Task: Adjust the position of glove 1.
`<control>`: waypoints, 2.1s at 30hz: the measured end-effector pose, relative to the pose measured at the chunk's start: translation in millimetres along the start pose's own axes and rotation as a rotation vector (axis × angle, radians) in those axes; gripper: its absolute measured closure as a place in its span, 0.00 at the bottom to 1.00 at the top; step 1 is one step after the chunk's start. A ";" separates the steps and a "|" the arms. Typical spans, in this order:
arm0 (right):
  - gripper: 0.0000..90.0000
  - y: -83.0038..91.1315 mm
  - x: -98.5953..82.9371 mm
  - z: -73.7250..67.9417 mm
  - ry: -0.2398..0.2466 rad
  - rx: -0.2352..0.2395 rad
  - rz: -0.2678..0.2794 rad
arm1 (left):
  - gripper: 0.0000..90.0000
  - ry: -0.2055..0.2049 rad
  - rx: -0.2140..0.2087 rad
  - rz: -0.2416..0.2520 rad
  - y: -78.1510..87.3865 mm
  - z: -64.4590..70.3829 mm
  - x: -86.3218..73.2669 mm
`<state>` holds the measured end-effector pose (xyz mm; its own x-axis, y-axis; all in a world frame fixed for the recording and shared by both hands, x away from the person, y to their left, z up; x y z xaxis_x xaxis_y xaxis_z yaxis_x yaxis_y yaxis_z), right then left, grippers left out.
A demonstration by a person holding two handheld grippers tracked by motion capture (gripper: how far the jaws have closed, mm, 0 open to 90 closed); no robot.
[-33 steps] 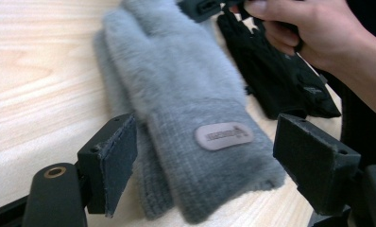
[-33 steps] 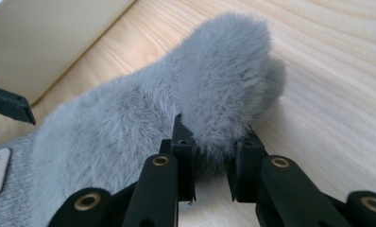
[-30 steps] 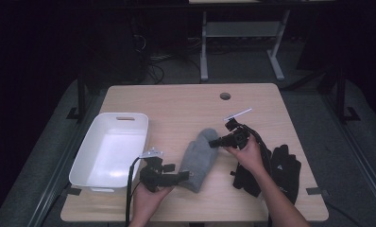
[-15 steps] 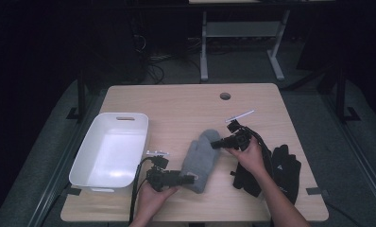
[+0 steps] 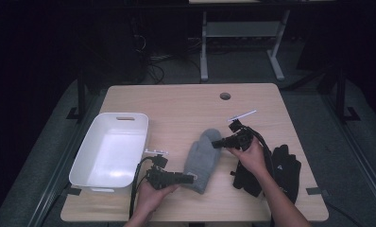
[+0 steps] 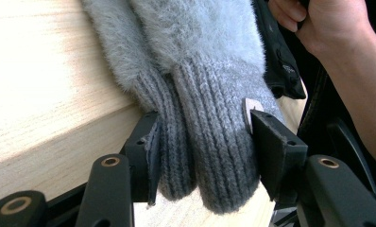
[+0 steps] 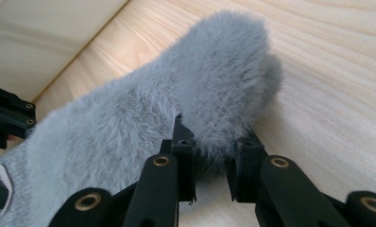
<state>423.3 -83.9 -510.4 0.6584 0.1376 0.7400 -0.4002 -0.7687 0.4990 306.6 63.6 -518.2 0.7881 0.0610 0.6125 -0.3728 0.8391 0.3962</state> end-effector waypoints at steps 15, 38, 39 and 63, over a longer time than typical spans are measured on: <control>0.85 14.3 12.2 -9.7 -0.047 0.015 0.045 | 0.54 -0.075 0.012 0.013 2.1 12.0 2.9; 0.84 34.9 70.2 -60.3 -0.104 0.097 0.165 | 0.54 -0.203 -0.009 0.091 48.7 51.1 39.0; 0.84 35.3 72.3 -62.4 -0.113 0.102 0.166 | 0.54 -0.209 -0.010 0.093 50.6 51.9 40.8; 0.84 29.0 119.1 -96.3 -0.135 0.177 0.202 | 0.54 -0.236 0.013 0.148 88.2 56.0 72.8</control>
<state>428.8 -29.7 -364.3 0.6604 -0.1041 0.7437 -0.4216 -0.8709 0.2525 303.7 111.8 -400.4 0.5892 0.0536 0.8062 -0.4829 0.8234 0.2982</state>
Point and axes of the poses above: each handheld gripper's, and its own axes: y roughly backward along the jaws, x roughly out of its top, z roughly to its right, the point moved 10 cm from there along -y, roughly forward along the jaws, and after that the axes turned 15 degrees about z, right-handed, at the moved point
